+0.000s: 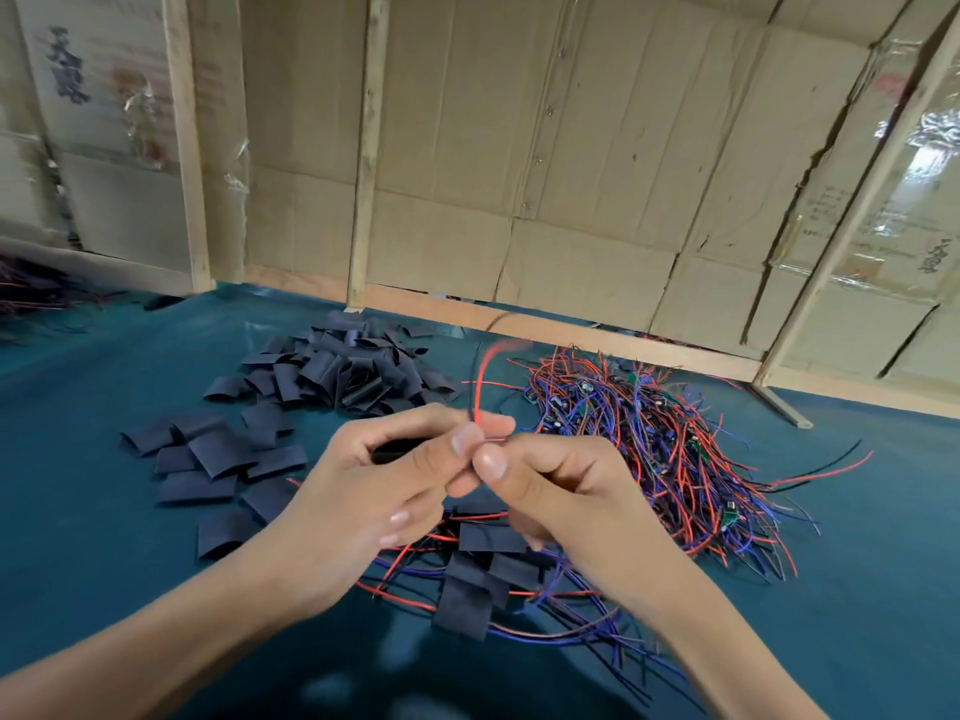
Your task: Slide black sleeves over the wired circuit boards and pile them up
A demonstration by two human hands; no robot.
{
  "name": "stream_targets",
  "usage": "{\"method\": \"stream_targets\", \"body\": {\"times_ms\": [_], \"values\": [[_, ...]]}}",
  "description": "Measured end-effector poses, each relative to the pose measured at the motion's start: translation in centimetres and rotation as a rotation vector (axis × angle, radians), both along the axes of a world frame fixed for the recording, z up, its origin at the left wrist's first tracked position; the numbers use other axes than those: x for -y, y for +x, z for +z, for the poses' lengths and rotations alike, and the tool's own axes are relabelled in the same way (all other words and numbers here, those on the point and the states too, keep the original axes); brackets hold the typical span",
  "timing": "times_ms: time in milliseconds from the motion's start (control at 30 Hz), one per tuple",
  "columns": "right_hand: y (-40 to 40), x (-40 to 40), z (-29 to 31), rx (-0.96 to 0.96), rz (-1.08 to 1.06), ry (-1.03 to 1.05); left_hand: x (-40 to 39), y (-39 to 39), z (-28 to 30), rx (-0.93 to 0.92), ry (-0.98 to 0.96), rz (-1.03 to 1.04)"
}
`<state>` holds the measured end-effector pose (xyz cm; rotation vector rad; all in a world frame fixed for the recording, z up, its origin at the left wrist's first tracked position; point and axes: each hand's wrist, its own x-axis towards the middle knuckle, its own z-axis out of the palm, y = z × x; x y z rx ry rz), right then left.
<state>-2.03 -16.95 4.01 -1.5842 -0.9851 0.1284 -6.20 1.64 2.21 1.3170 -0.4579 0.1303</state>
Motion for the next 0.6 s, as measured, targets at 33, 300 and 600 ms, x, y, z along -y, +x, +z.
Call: {"method": "stream_targets", "body": {"times_ms": [33, 300, 600], "values": [[0.1, 0.1, -0.1, 0.004, 0.007, -0.019, -0.1, 0.1, 0.0, -0.042, -0.045, -0.009], [2.1, 2.3, -0.2, 0.075, -0.021, -0.115, -1.7, 1.1, 0.0, -0.100, -0.150, 0.175], [3.0, 2.7, -1.2, 0.516, -0.435, -0.238, -1.6, 1.5, -0.9, -0.100, -0.081, 0.236]]}}
